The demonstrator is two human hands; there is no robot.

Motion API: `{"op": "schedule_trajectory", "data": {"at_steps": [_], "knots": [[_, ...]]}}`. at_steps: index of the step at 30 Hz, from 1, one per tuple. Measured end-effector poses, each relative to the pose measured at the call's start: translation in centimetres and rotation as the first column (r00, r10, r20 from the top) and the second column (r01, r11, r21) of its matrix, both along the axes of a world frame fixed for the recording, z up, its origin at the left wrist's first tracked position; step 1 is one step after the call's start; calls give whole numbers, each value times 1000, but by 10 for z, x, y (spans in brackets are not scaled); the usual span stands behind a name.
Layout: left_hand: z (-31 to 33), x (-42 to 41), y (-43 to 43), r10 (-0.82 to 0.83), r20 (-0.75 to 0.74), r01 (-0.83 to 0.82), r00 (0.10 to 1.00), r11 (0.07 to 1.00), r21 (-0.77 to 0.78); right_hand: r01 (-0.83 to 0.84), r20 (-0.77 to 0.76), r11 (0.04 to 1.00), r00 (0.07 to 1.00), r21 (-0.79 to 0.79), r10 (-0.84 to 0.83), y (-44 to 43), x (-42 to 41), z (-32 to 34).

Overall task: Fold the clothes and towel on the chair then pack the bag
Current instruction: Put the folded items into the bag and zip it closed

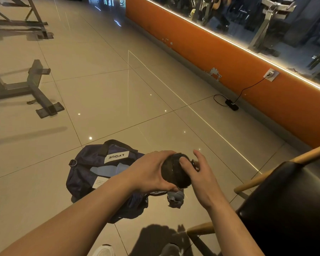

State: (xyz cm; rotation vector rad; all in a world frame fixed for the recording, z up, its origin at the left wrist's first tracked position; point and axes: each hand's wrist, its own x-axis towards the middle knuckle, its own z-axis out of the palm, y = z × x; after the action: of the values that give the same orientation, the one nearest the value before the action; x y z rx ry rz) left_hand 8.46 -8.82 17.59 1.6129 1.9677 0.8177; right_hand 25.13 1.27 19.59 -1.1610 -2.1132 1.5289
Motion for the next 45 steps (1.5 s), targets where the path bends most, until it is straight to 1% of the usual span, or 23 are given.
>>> {"op": "schedule_trajectory", "data": {"at_steps": [2,4,7,11,13,16,18,20,26,29,33,37,39,40,43,45], "knots": [[1,-1,0,6,22,-6,1000,1000,-2,-87,-69,996,994,6,87,-1,1,-1],[3,-4,-1,12,62,-12,998,1000,0,-134,-90,990,986,46,138,1,4,-3],[1,-5,-3,10,127,-8,992,1000,-14,-89,-54,994,994,67,92,0,2,-3],[-5,-4,-4,7,181,4,984,998,-59,-13,2,998,1000,55,13,-1,-4,1],[-6,-5,-3,1,191,13,982,998,-68,-46,-22,999,999,21,46,0,-2,1],[-4,-6,-3,-18,203,32,979,997,-66,-147,-113,987,984,-69,139,1,3,0],[-5,-8,-4,-16,228,35,973,996,-81,-145,-133,988,982,-51,138,1,5,-2],[-7,-8,-4,-11,247,35,969,995,-94,-111,-113,994,988,-3,110,1,3,-4],[-23,-3,-2,11,214,4,977,998,-69,-26,-43,997,999,72,29,-5,-5,-13],[-35,3,0,36,115,-32,993,999,-29,17,-13,998,1000,68,-16,-9,-6,-16],[-53,17,3,46,3,-46,999,998,46,108,25,994,994,-6,-108,-12,-7,-22],[-78,28,5,42,-19,-41,999,999,23,191,69,976,980,-104,-185,-12,-6,-39],[-92,29,5,25,-30,-25,999,999,-25,179,113,966,981,-189,-160,-8,-5,-50],[-97,28,6,3,-40,-6,999,997,-73,165,142,953,981,-253,-132,-5,-5,-54],[-117,16,15,-52,-93,32,994,979,-199,143,247,895,968,-422,-38,12,-12,-73],[-132,4,26,-54,-124,23,991,971,-240,170,270,847,962,-504,-33,23,-22,-89]]}}
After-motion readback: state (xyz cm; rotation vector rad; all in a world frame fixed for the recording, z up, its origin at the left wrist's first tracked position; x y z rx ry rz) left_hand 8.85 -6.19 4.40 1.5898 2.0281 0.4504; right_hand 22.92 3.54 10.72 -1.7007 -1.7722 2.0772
